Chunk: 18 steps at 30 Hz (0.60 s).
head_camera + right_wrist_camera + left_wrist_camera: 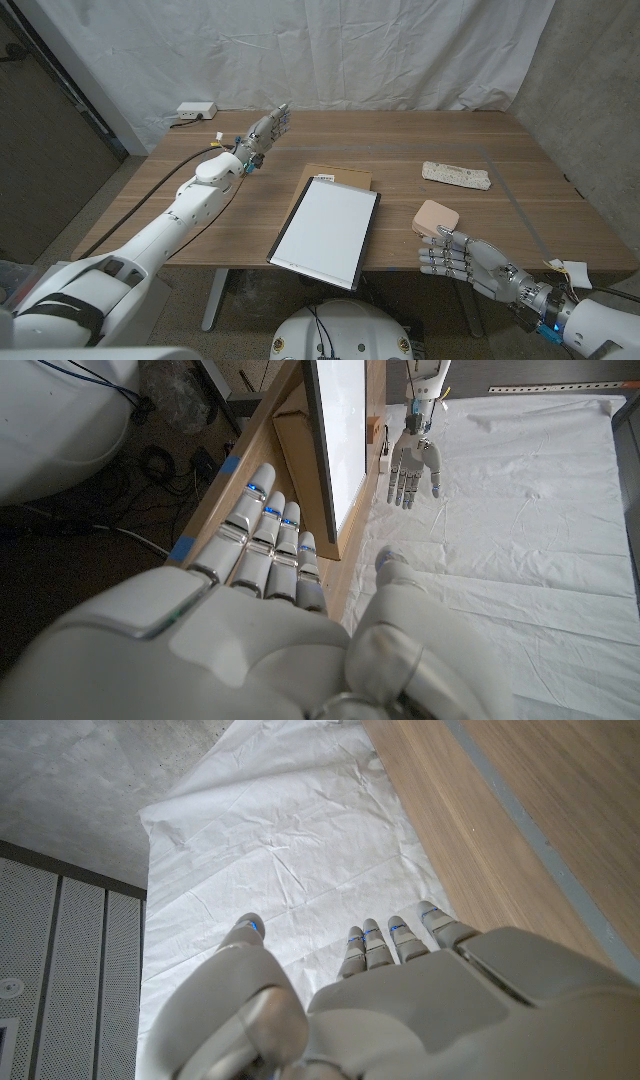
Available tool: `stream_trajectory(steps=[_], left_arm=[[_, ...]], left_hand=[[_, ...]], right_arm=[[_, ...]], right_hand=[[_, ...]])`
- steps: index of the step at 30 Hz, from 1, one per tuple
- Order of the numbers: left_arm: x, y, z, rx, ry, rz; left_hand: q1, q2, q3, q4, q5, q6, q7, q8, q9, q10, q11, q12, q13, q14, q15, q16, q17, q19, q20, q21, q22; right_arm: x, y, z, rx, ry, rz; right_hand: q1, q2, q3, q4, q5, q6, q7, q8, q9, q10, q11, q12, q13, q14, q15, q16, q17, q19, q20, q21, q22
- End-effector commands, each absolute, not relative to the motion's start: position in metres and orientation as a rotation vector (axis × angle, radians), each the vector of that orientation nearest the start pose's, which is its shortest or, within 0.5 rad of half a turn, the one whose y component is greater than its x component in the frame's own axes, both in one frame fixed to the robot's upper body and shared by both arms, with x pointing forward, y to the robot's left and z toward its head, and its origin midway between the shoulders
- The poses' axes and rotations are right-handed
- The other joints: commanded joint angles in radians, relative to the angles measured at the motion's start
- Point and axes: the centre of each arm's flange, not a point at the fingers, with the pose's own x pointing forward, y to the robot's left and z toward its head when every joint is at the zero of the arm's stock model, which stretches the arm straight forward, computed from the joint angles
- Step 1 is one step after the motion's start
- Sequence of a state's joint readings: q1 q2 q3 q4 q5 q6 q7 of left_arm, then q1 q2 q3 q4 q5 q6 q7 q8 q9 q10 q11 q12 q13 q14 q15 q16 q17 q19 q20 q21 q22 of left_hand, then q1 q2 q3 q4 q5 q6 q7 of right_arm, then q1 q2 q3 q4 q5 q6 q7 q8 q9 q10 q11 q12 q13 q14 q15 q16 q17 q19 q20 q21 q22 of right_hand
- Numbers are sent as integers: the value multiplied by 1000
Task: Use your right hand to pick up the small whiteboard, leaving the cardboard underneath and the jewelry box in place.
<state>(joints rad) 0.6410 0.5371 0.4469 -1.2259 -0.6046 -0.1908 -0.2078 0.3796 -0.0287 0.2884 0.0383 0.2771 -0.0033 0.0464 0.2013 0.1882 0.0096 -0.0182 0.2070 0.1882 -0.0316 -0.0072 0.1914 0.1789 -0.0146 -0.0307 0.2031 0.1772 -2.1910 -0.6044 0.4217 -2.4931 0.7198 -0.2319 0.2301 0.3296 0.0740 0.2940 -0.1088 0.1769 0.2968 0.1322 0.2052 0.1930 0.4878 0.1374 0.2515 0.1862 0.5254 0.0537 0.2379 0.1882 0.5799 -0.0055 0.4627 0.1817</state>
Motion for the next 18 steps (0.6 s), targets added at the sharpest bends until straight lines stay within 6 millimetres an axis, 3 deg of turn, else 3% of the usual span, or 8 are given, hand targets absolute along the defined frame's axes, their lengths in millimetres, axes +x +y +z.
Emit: stream_trajectory(steps=[1,18], left_arm=[[665,275,37,145,-588,-373],[659,277,42,163,-597,-381]], left_hand=[[14,0,-1,-3,-1,5,4,-1,2,3,0,-3,2,1,3,-3,5,2,-37,-1,3],[14,1,-3,-3,-2,6,2,0,2,2,-3,-4,2,2,5,-3,6,2,-35,-1,3]], right_arm=[[319,-291,-171,-69,-63,473],[320,-285,-179,-114,-13,509]], right_hand=[[-5,-12,-3,-5,-2,10,1,6,5,6,-2,3,3,12,3,3,4,7,0,4,-1],[-24,-40,-22,-3,-4,17,8,6,5,10,7,1,3,21,15,1,5,18,12,0,-1]])
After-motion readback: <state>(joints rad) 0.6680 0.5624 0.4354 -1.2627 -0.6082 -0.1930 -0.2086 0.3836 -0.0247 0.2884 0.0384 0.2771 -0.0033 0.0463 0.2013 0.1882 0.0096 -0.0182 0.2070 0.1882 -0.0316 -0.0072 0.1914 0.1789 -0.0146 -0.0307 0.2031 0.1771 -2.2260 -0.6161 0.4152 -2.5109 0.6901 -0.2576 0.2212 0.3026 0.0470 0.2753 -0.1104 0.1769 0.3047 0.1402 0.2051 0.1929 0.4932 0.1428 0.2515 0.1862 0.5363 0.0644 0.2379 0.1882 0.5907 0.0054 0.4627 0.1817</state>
